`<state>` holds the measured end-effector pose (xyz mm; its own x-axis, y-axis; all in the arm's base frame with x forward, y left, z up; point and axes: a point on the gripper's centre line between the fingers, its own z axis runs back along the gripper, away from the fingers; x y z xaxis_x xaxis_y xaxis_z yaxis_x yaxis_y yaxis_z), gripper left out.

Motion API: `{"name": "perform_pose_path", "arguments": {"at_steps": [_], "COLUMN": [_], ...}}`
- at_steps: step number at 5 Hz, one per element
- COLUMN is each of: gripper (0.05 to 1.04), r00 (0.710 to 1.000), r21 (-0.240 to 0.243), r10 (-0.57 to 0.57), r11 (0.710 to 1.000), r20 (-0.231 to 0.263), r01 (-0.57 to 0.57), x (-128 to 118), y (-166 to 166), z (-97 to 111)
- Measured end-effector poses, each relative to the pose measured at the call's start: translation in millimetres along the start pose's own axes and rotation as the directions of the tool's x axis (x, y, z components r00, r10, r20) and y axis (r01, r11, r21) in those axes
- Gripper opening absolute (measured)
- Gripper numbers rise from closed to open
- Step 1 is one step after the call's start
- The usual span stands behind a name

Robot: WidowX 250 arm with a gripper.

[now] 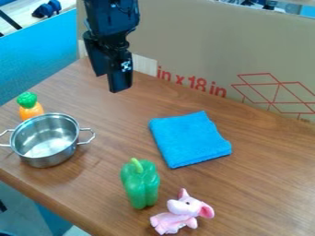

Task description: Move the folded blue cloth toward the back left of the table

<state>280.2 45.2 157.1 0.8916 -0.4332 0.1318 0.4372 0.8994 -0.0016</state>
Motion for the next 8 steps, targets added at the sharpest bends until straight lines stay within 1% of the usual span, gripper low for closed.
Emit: {"name": "perform_pose_path", "arguments": {"at_steps": [1, 2, 3, 4, 5, 6, 7, 8], "gripper": [1.001, 1.001, 1.001, 1.001, 1.001, 1.001, 1.001, 1.001], "r00": [1.0, 0.999, 1.0, 0.997, 0.992, 0.979, 0.973, 0.974], "r21": [-0.02, -0.018, -0.026, 0.007, -0.032, -0.119, -0.116, -0.087], "r10": [-0.003, 0.002, -0.017, -0.032, -0.095, -0.186, -0.217, -0.213], "r11": [1.0, 1.0, 1.0, 0.999, 0.995, 0.974, 0.967, 0.972], "r20": [-0.022, -0.042, 0.0, 0.073, 0.083, 0.081, 0.083, 0.082], "r01": [0.002, -0.003, 0.017, 0.032, 0.098, 0.195, 0.226, 0.22], "x": [0.1, 16.5, 27.3, 36.4, 45.7, 53.5, 70.4, 80.7], "y": [-2.5, -4.9, -5.5, -10.1, -29.3, -52.3, -62.6, -62.3], "z": [-9.7, -40.8, -53.7, -66.8, -80.6, -100.7, -109.1, -117.3]}}
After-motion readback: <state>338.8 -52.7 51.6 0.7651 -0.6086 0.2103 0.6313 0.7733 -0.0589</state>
